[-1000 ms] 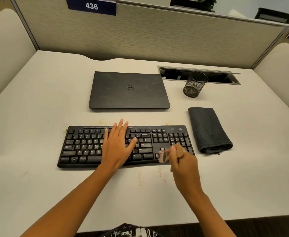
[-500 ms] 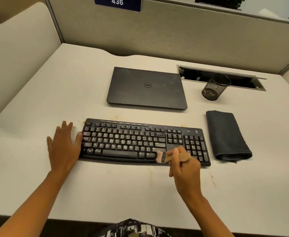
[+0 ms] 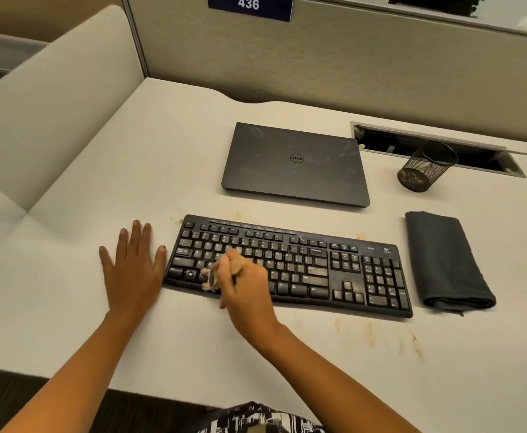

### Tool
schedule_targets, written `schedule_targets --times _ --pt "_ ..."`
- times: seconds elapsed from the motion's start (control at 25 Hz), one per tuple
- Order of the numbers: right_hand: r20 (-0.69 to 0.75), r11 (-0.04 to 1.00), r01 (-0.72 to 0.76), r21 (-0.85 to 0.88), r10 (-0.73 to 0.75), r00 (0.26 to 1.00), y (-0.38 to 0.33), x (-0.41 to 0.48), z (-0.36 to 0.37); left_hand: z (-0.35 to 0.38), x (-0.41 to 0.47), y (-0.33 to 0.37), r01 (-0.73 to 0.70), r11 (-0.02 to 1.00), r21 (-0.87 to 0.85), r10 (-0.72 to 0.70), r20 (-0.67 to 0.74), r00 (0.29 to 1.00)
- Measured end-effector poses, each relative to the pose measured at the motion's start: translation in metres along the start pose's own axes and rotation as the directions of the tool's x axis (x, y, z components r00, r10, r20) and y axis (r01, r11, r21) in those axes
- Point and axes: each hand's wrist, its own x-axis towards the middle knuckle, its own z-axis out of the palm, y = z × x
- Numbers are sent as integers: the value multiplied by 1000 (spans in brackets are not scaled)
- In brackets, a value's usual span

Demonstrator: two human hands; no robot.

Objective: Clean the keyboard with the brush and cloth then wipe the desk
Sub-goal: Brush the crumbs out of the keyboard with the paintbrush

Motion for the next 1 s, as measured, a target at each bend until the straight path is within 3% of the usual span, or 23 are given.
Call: schedule_targets --times 0.12,0.24,0.32,0.44,0.56,0.64,0.68,0.76,0.88,1.0 --pt "23 985 -84 148 82 996 -5 12 16 1 0 -1 -3 1000 2 3 -18 1000" --pt "98 980 -114 160 99 990 -11 23 24 2 1 -1 -2 1000 -1 2 -9 1000" --pt "68 976 -121 181 110 992 -14 32 26 2 1 -2 5 1000 -4 -5 -6 1000" --pt "-67 999 -41 -4 41 997 -8 38 27 2 1 -2 8 1000 -14 -8 -3 1000" --pt "155 983 -22 -180 51 987 -10 29 29 2 0 -1 7 1000 -21 -7 -13 1000" --pt "316 984 -44 -175 99 944 -23 28 23 3 1 -2 8 1000 -19 -8 -22 1000" --pt "327 987 -85 -137 126 937 -27 32 19 3 1 -2 10 1000 -20 -10 -21 1000" --pt "206 985 -122 -119 145 968 -26 48 12 3 1 -2 12 1000 -23 -12 -13 1000" --pt "-34 969 -101 -225 96 995 -9 72 9 2 1 -2 20 999 -27 -20 4 1000" --pt "95 970 -69 -235 93 991 -10 75 11 2 1 -1 19 1000 -23 -19 0 1000"
